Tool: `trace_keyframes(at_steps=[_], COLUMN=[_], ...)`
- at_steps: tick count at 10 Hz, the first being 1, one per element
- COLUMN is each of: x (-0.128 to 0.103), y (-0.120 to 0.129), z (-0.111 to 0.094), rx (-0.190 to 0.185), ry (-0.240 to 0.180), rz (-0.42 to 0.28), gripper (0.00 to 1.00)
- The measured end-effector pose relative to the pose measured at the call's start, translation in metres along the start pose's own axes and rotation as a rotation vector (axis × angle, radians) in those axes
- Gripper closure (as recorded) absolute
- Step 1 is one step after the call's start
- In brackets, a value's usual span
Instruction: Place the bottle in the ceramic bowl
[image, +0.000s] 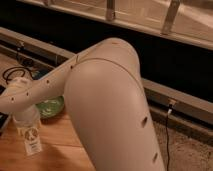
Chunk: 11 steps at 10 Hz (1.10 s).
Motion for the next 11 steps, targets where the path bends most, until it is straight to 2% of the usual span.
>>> trace_keyframes(at_steps=[2,3,5,9,11], x=[-0.038,-0.059,-0.086,-0.09,-0.082], y=[0.02,0.028,0.035,0.035,0.018], z=[-0.023,-0.027,-0.033,-0.033,-0.029], rx=[0.009,0.008,0.009,0.006,-0.028], ry=[-0.054,-0.071,-0.095,-0.103,-0.14], rz=[-0.123,-0.193,-0.274,-0.286,-0.25], gripper=[1.0,1.0,1.0,1.0,1.0])
